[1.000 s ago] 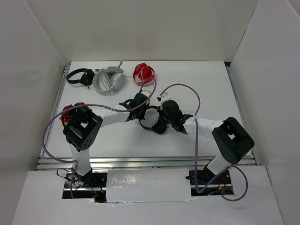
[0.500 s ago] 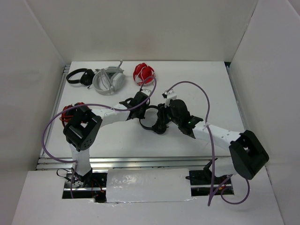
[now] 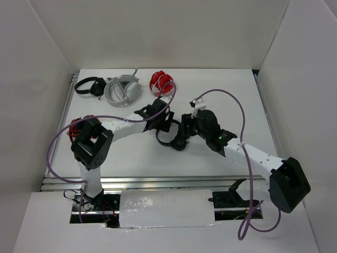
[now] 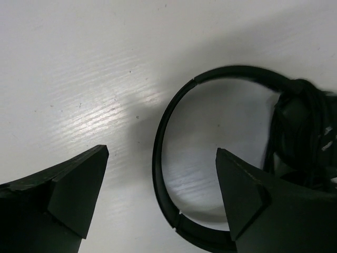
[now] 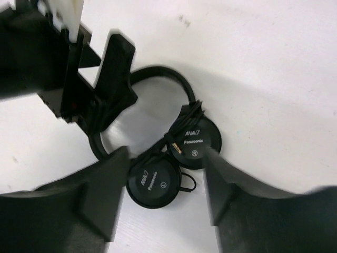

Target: Wrap the headphones

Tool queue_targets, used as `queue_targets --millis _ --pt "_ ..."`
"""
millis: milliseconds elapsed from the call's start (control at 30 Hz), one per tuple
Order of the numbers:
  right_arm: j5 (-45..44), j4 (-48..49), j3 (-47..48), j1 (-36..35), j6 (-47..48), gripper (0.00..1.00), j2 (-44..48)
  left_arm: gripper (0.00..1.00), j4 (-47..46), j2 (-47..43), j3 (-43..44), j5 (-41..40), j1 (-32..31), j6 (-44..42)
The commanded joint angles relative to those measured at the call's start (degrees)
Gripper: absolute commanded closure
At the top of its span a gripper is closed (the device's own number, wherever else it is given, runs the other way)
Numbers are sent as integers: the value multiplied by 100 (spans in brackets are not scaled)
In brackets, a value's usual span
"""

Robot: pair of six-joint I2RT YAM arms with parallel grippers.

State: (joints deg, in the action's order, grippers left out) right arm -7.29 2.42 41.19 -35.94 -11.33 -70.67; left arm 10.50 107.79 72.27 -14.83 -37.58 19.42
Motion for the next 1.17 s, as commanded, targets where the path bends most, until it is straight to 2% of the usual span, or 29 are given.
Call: queue_targets --millis 0,33,167,267,333,400,467,533,633,700,800,1133 --pt "-299 -188 302 219 -430 28 457 1 75 -205 366 -21 75 -17" --pt "-247 -197 285 263 -492 1 641 1 153 -258 402 -11 119 18" --pt "-334 -198 188 649 -1115 0 1160 1 277 -871 411 24 339 290" --pt "-1098 -959 231 1009 -2064 0 1582 1 312 -1671 70 173 664 632" --pt "-1500 -1233 258 1229 -2293 0 1863 1 487 -2302 -168 -254 918 982" --pt "-1766 -1593 276 1352 -2303 0 2091 1 1083 -2735 -283 -738 1077 1238" --pt "-2091 -1892 302 1449 -2347 0 2215 1 1567 -3324 -485 -1535 1340 1826" --pt "-2258 -2042 320 1494 -2399 0 2400 1 2226 -3841 -748 -1785 1804 2459" --pt "-2522 -2280 302 1529 -2487 0 2707 1 2509 -4518 -1230 -1533 2552 2804" --pt "-2637 -2386 267 1546 -2505 0 2944 1 2536 -4775 -1443 -1321 2939 3040" --pt "-2804 -2518 197 1555 -2637 0 3181 1 2509 -5039 -1663 -1163 3195 3094" --pt "-3138 -2702 12 1555 -2558 0 3710 1 2606 -5259 -1707 -1259 3398 3217"
